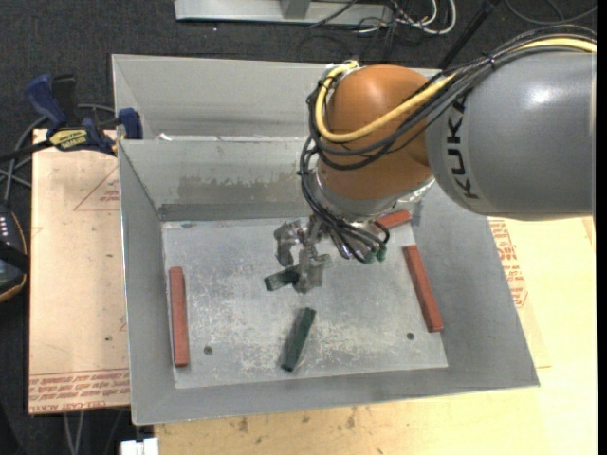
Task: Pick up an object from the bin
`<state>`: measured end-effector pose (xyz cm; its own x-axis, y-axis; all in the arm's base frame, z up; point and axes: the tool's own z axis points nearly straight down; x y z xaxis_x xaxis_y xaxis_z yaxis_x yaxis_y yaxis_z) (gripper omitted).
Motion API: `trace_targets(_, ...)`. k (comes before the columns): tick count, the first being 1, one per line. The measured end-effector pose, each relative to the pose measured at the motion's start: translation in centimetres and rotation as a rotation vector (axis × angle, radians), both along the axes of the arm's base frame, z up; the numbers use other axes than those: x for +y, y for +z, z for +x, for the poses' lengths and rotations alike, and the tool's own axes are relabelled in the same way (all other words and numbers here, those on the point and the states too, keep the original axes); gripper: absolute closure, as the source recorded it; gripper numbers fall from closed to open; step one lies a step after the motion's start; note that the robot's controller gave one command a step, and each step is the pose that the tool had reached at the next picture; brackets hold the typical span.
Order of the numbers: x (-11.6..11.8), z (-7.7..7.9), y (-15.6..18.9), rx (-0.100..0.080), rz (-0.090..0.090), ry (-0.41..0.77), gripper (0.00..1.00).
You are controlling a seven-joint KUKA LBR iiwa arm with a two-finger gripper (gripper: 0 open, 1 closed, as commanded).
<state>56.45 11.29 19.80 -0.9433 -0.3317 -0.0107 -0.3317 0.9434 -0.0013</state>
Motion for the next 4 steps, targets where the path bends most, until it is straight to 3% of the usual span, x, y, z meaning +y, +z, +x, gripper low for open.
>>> trace_targets(1,-0.3,0.2,4.5,0.002,0.000,0.010,1.00)
trace_targets(2,-0.3,0.1,4.2,0.007,0.000,0.010,0.00)
trace_targets(3,-0.4,1.0,-7.5,0.015,-0.002,0.225,0.00)
trace_targets(4,1.2,3.8,-12.9,0.009,-0.002,0.483,0.00)
